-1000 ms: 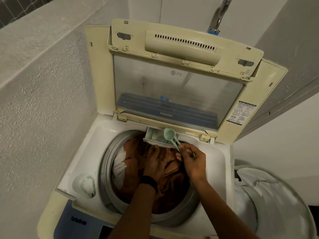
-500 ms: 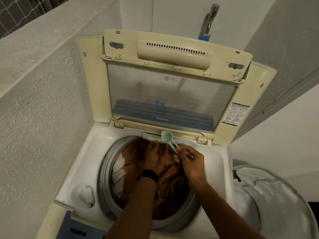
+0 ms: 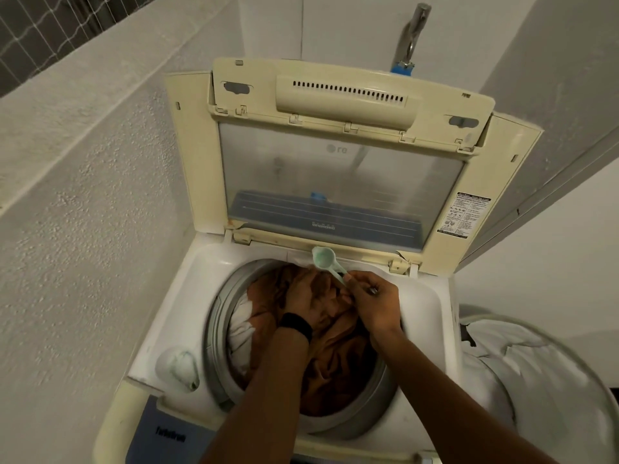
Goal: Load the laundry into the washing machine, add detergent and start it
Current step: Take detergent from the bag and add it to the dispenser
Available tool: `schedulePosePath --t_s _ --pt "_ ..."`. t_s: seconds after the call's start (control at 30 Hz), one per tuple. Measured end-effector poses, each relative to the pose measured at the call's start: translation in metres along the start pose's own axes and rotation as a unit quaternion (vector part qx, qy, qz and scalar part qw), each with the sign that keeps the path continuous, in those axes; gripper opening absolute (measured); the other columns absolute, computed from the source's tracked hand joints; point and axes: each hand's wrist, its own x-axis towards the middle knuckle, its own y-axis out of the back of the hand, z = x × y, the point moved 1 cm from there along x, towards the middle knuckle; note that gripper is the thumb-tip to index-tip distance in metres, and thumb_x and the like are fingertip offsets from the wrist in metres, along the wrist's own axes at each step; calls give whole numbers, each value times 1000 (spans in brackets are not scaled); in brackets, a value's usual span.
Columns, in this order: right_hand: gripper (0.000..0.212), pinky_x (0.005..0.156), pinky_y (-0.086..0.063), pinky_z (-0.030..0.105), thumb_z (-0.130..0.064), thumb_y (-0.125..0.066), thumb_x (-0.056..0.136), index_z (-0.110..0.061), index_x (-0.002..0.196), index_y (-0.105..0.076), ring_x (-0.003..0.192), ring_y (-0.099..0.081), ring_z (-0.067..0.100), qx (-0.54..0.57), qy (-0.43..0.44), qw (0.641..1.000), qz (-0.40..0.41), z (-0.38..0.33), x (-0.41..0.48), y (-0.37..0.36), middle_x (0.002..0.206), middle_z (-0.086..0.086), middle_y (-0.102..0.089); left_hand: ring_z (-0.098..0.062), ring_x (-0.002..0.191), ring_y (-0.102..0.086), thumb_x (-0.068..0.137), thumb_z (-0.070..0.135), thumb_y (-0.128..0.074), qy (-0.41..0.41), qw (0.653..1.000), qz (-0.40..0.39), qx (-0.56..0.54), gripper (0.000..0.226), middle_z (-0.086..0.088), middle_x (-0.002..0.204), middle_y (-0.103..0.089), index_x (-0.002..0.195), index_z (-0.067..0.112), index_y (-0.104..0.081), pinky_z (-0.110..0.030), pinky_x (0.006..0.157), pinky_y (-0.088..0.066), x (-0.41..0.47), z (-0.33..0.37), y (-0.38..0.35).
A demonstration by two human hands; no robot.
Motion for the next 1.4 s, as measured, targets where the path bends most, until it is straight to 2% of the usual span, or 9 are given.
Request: schedulePosePath --t_s 0.07,0.2,0.4,0.5,0.63,0.77,1.03,1.2,1.4 --pt "10 87 -62 46 -26 -74 94 -36 96 -75 87 -75 16 2 7 1000 -3 -4 -7 2 90 -6 -79 -28 104 -69 101 25 -63 63 997 -5 -47 31 -13 112 -71 121 1 -67 -31 83 -61 -5 6 3" --pt "10 85 -63 40 -18 -72 95 -25 99 -77 82 -75 14 32 23 999 -16 -25 -27 8 85 -8 -78 -21 83 -68 100 11 -60 57 995 10 -76 16 -10 103 -69 114 7 -66 -27 61 -57 -35 32 11" --pt "9 86 -62 35 -23 -74 93 -22 101 -79 90 -72 11 66 64 994 -54 -70 -53 9 91 -9 -78 -19 83 -72 87 15 -73 -60 996 60 -4 19 -11 98 -76 106 19 -71 -35 81 -63 -87 89 37" --pt "6 82 -62 35 -21 -76 92 -24 95 -80 90 -74 15 95 98 987 -83 -105 -72 -4 92 -6 -78 -20 83 -69 91 0 -69 -183 977 99 44 12 -12 97 -74 101 6 -68 -20 67 -57 -126 127 66" --pt "7 72 -55 29 -15 -74 92 -16 96 -81 83 -73 13 111 148 973 -140 -151 -96 -29 91 -3 -79 -27 88 -72 91 2 -64 -279 943 144 108 33 4 85 -73 82 34 -66 -44 84 -59 -175 170 111" --pt "7 85 -59 37 -16 -75 91 -19 91 -81 88 -72 12 113 203 955 -187 -196 -123 -69 92 -7 -78 -23 85 -70 92 7 -60 -350 888 239 177 30 19 78 -66 80 34 -62 -44 81 -60 -230 214 160" --pt "7 74 -50 20 -28 -80 87 -27 94 -82 79 -65 6 83 277 915 -282 -274 -177 -156 101 1 -74 -8 84 -59 97 11 -64 -480 701 439 293 11 8 95 -63 106 16 -66 -11 71 -44 -325 285 254" --pt "10 80 -51 27 -27 -75 91 -27 99 -80 83 -62 11 -54 438 854 -276 -317 -201 -200 101 1 -69 -25 98 -59 87 6 -65 -430 638 511 384 27 -3 108 -63 112 16 -62 -43 87 -51 -346 307 316" --pt "22 80 -48 37 -26 -58 98 -23 112 -75 103 -65 31 -354 650 644 -192 -349 -241 -246 112 5 -65 -31 93 -63 88 15 -69 -356 645 497 459 25 -7 105 -66 113 15 -63 -42 81 -52 -343 311 347"
